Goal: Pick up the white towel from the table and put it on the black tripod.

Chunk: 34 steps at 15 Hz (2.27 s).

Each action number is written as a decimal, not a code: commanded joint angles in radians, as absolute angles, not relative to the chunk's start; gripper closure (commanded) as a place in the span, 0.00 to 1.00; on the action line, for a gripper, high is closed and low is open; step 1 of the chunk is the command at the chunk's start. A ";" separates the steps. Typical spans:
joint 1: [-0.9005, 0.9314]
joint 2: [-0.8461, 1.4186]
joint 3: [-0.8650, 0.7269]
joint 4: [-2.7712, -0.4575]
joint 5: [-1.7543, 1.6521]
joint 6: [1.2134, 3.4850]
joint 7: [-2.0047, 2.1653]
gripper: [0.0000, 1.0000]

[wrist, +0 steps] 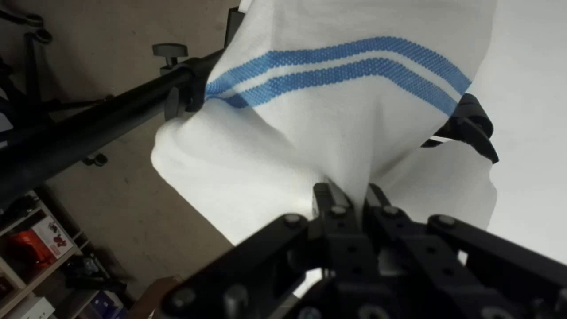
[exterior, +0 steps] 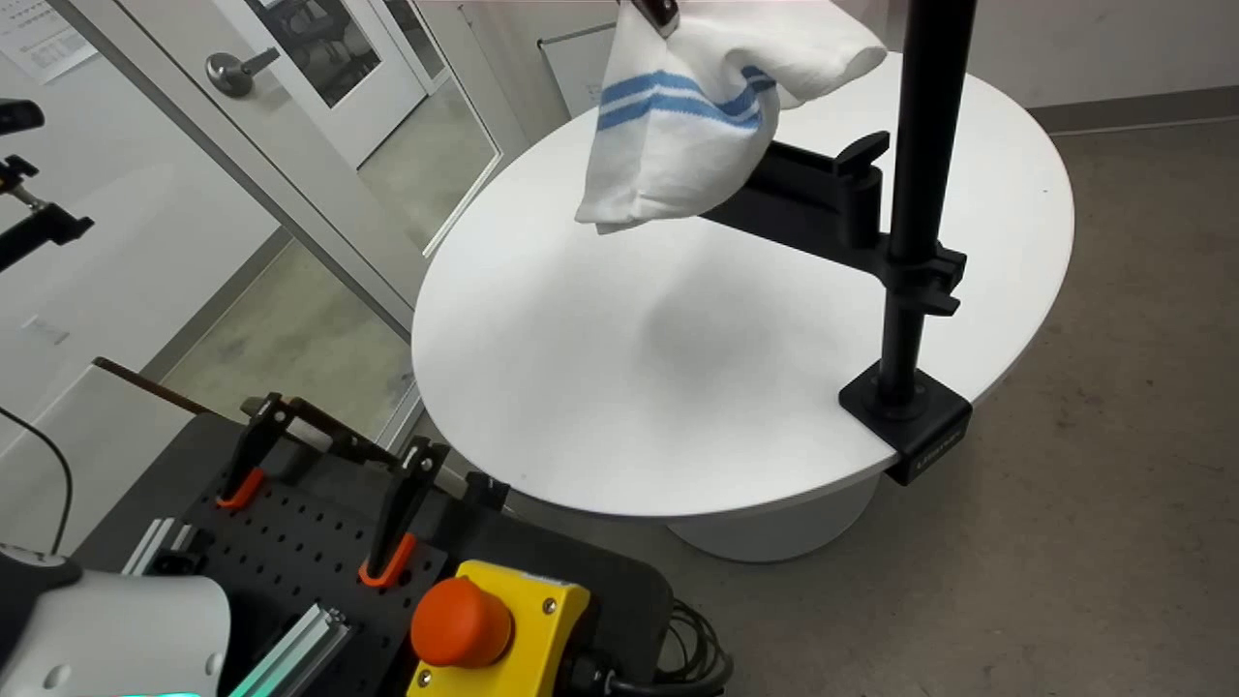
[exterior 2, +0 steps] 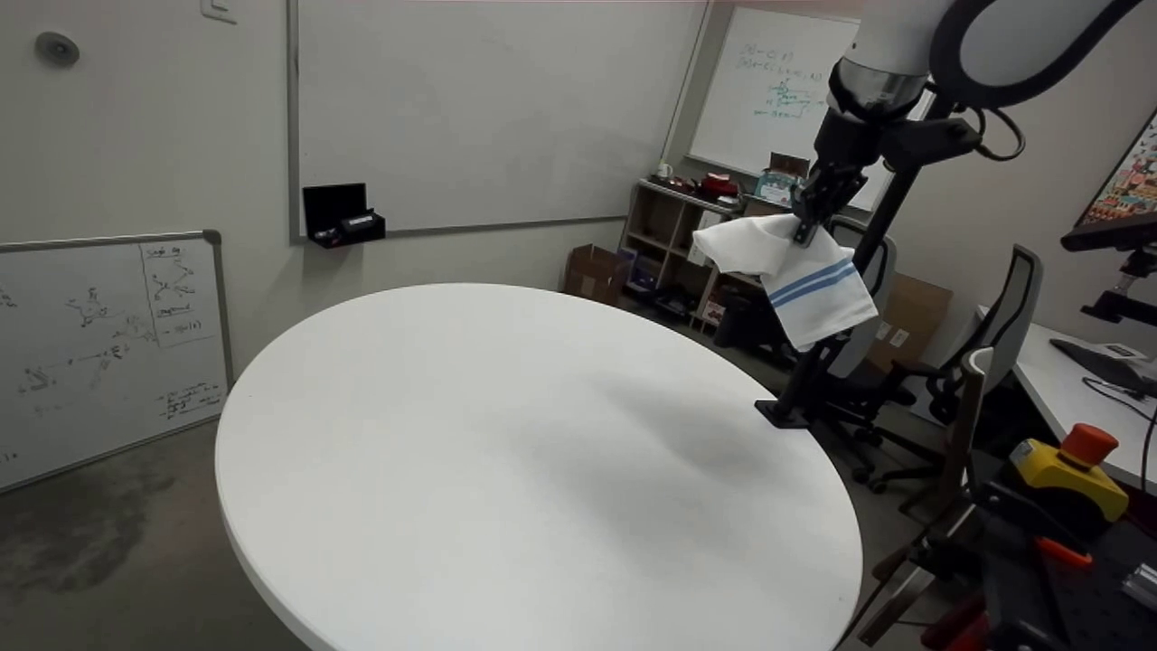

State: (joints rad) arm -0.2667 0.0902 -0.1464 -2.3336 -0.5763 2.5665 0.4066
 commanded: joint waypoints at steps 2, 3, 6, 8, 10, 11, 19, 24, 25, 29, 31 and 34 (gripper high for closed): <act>-0.212 0.199 -0.185 -2.235 -0.505 2.495 0.368 0.98; -0.205 0.213 -0.191 -2.228 -0.501 2.488 0.369 0.98; -0.182 0.251 -0.211 -2.208 -0.504 2.473 0.377 0.98; -0.171 0.273 -0.223 -2.196 -0.510 2.469 0.384 0.98; -0.161 0.289 -0.235 -2.190 -0.511 2.472 0.389 0.98; -0.158 0.297 -0.240 -2.185 -0.507 2.472 0.389 0.98; -0.138 0.323 -0.262 -2.171 -0.498 2.468 0.389 0.31; -0.135 0.322 -0.268 -2.170 -0.498 2.470 0.388 0.00; -0.134 0.319 -0.269 -2.172 -0.499 2.472 0.389 0.00; -0.131 0.302 -0.272 -2.177 -0.503 2.481 0.393 0.00; -0.126 0.290 -0.275 -2.182 -0.510 2.487 0.402 0.00; -0.114 0.258 -0.279 -2.200 -0.532 2.504 0.421 0.00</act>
State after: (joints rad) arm -0.1457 0.2978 -0.2590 -2.1846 -0.5306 2.5001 0.4079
